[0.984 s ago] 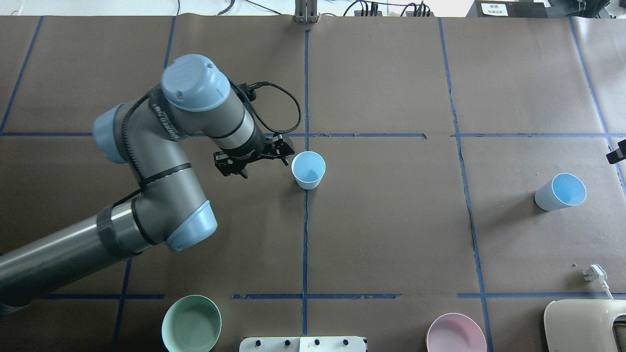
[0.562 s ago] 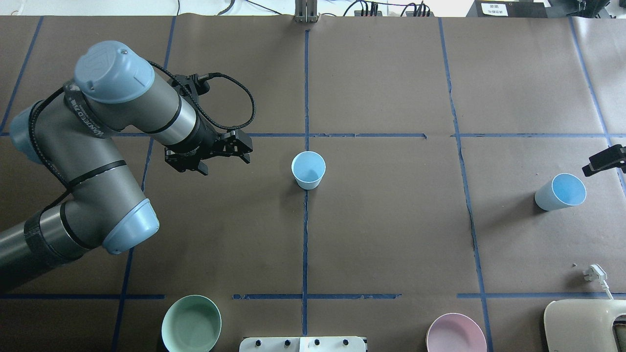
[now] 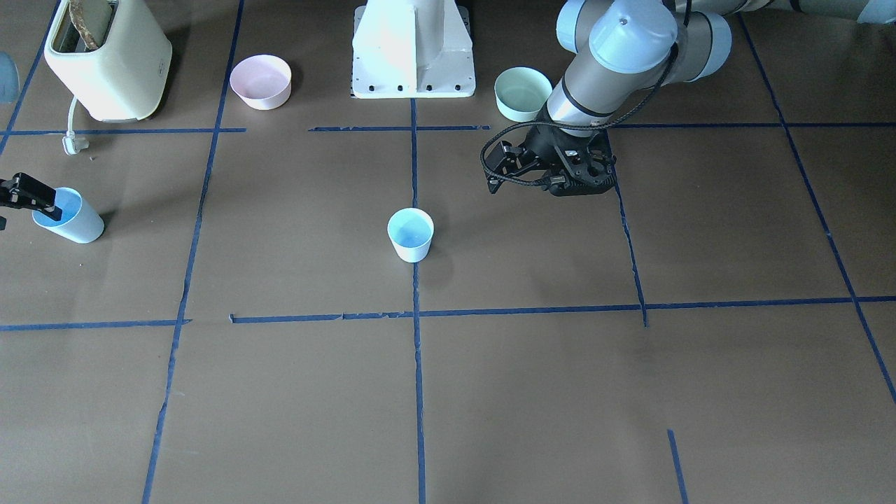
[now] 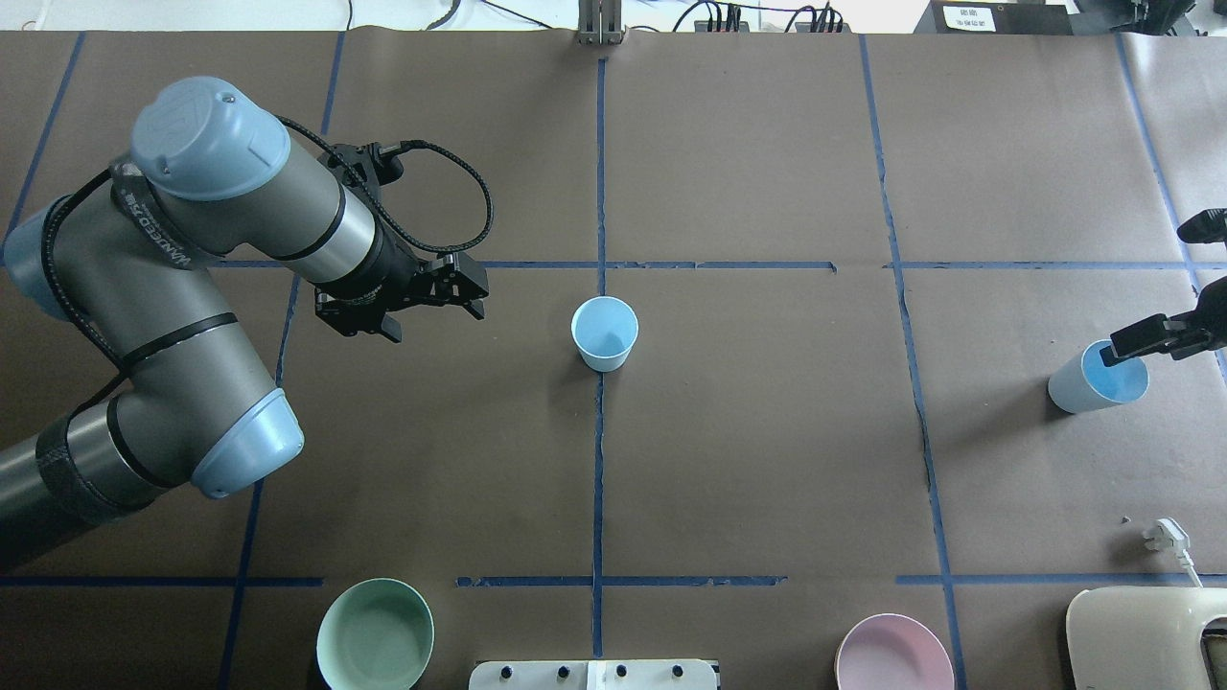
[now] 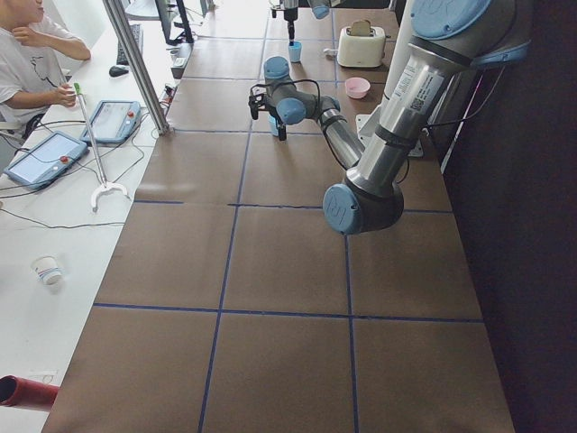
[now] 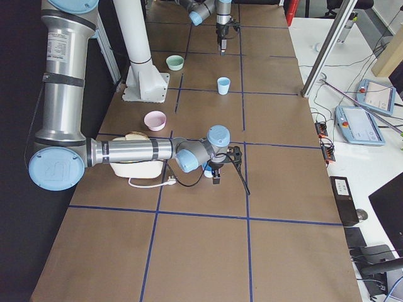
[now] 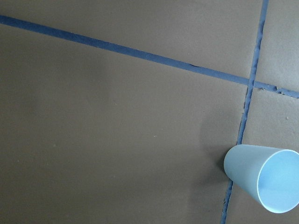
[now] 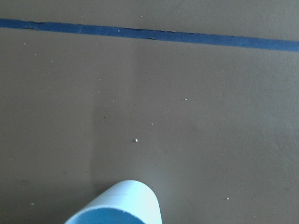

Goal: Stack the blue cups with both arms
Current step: 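Grasp the other light blue cup with the right gripper, then carry the held cup with the right gripper above the center cup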

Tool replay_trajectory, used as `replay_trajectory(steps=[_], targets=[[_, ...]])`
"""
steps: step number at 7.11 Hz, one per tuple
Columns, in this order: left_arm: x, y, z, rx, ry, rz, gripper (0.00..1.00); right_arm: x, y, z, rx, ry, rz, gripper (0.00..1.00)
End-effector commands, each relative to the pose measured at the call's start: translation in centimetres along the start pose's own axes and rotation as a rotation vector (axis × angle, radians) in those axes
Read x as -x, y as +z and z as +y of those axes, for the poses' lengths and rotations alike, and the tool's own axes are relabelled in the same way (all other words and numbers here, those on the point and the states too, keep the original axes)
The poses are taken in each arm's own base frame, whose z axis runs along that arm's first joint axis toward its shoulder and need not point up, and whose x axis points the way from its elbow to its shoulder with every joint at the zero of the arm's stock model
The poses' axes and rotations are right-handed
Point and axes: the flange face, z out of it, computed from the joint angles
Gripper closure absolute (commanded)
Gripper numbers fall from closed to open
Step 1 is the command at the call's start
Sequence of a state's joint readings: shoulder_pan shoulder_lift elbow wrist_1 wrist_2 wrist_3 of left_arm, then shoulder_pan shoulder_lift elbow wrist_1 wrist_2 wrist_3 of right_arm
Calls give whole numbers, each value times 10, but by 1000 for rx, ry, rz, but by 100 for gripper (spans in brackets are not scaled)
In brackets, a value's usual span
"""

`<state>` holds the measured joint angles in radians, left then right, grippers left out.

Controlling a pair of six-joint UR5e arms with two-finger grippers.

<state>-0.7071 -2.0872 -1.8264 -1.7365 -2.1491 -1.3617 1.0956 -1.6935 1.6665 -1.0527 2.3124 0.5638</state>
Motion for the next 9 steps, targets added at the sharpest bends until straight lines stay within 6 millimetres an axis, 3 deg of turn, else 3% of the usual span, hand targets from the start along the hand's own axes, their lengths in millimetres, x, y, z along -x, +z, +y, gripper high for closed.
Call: replay_trajectory(steps=[1, 2, 3, 4, 5, 6, 7, 8, 9], targets=[[0, -1, -1, -2, -1, 1, 0, 1, 7, 3, 7, -8, -10, 4], [0, -1, -1, -2, 1, 1, 0, -1, 8, 5, 10, -2, -6, 24], [0, -1, -1, -2, -1, 1, 0, -1, 8, 4, 9, -4, -5, 82], [0, -2, -1, -3, 0, 1, 0, 2, 9, 4, 11, -12, -6, 100], [1, -2, -2, -4, -1, 0, 1, 5, 7, 2, 5, -16, -10, 100], [5, -14, -7, -20, 26, 11, 0, 26, -6, -5, -18, -44, -33, 100], [38, -20, 3, -12, 88, -5, 1, 77, -31, -17, -29, -56, -70, 100], [71, -29, 5, -20, 126, -25, 1, 166, -67, -51, -4, 1, -101, 100], [83, -27, 7, -16, 145, -37, 0, 264, -93, -79, 32, 67, -110, 100]])
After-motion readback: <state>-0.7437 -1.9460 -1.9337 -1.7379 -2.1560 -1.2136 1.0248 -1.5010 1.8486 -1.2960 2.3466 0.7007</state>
